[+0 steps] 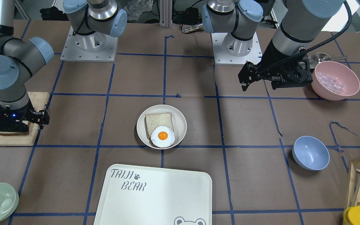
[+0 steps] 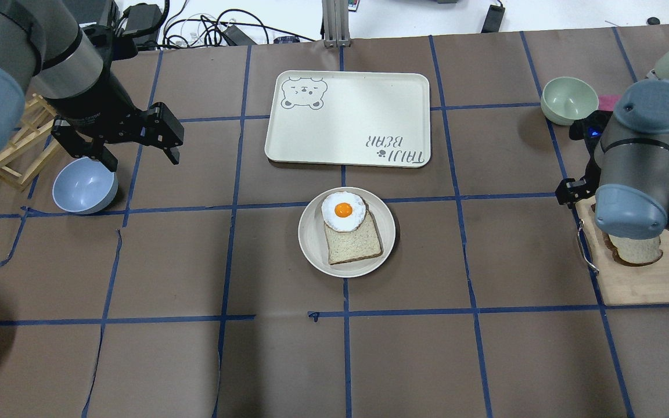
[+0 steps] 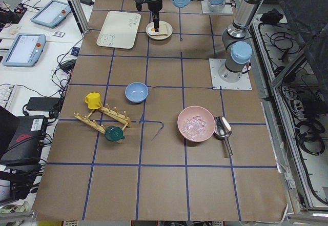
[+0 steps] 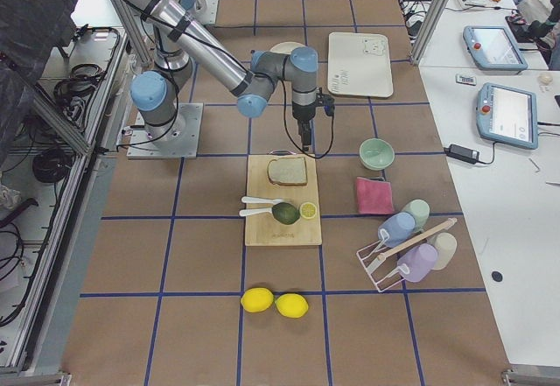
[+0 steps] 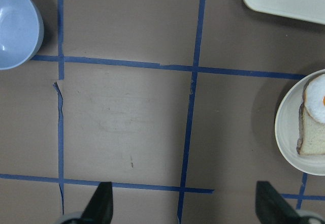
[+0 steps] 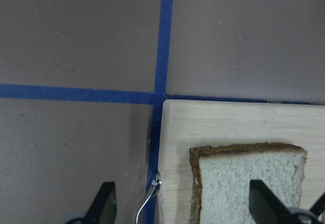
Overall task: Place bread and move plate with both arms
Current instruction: 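Move the right gripper over the bread slice on the wooden board, then lower the right gripper and grasp the bread slice edge, then lift the bread slice and carry it over the white plate, then lower the bread onto the egg toast and open the right gripper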
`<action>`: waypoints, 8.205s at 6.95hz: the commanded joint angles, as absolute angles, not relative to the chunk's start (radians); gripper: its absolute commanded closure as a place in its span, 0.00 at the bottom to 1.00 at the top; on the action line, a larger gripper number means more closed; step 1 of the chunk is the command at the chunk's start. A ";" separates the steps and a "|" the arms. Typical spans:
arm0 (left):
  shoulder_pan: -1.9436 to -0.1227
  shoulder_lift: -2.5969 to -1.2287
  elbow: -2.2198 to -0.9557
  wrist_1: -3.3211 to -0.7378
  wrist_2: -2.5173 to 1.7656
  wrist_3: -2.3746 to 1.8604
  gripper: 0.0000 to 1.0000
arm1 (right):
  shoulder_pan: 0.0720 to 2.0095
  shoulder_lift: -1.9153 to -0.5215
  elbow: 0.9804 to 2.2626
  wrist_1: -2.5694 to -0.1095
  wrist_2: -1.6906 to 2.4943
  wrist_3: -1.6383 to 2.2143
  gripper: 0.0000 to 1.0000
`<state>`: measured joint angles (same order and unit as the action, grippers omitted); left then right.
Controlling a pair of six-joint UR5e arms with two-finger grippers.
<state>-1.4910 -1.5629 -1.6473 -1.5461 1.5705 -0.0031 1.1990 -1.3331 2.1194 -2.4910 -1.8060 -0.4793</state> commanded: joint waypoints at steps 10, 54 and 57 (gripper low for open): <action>-1.489 -1.563 -1.647 -1.545 1.572 -0.003 0.00 | 1.170 -1.310 2.140 -2.513 -1.838 -0.497 0.18; -1.488 -1.568 -1.664 -1.529 1.572 -0.003 0.00 | 2.095 -1.215 1.661 -2.032 -1.816 0.512 0.18; -1.488 -1.568 -1.664 -1.528 1.565 -0.003 0.00 | 1.943 -1.313 1.645 -1.981 -1.703 0.359 0.00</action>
